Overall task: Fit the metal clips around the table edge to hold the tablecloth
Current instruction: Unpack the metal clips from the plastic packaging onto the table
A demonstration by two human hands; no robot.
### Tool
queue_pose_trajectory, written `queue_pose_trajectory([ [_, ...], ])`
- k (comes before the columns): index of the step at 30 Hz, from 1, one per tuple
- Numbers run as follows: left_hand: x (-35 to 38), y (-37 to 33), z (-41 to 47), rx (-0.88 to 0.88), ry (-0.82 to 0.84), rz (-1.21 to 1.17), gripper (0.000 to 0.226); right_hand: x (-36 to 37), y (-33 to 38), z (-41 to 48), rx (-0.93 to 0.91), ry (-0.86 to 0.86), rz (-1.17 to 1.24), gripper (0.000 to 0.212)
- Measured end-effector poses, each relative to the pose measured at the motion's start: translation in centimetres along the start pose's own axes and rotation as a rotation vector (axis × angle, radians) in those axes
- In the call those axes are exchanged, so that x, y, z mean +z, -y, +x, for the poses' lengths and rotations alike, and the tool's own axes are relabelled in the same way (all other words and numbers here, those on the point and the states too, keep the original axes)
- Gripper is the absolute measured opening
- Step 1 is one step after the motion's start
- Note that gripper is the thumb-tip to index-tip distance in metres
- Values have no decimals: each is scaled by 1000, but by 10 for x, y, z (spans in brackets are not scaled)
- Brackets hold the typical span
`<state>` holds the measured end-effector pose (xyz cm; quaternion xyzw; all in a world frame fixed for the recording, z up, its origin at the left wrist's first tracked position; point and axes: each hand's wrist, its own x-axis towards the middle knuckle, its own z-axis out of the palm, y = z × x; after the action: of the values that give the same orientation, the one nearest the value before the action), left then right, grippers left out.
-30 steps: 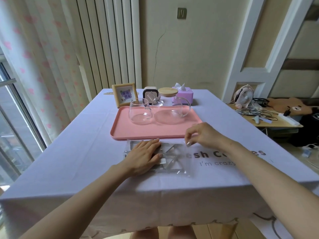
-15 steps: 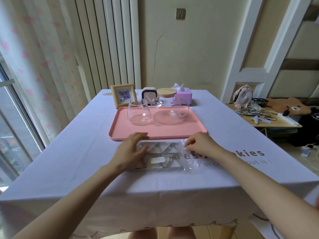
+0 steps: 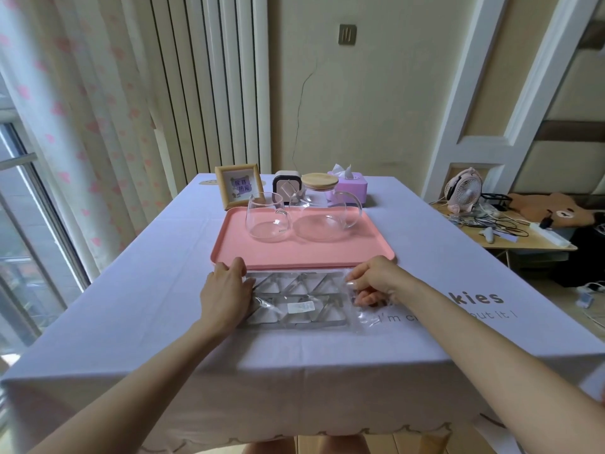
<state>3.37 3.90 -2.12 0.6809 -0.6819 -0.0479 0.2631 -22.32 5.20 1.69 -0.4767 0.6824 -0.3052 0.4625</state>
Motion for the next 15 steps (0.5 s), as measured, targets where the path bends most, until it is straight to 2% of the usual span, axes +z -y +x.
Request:
queue_pose_trajectory([
  [4, -2, 2, 8, 3, -53, -142, 6, 0, 5, -4, -7, -36, 58, 26],
  [6, -3, 2, 8, -7, -110, -174, 7, 1, 6, -4, -21, -63, 55, 27],
  [10, -3, 1, 4, -27, -198, -175, 18, 3, 8, -4, -18, -88, 61, 5],
  [15, -6, 0, 4, -8, -251, -224, 14, 6, 11, -9, -3, -86, 7, 10],
])
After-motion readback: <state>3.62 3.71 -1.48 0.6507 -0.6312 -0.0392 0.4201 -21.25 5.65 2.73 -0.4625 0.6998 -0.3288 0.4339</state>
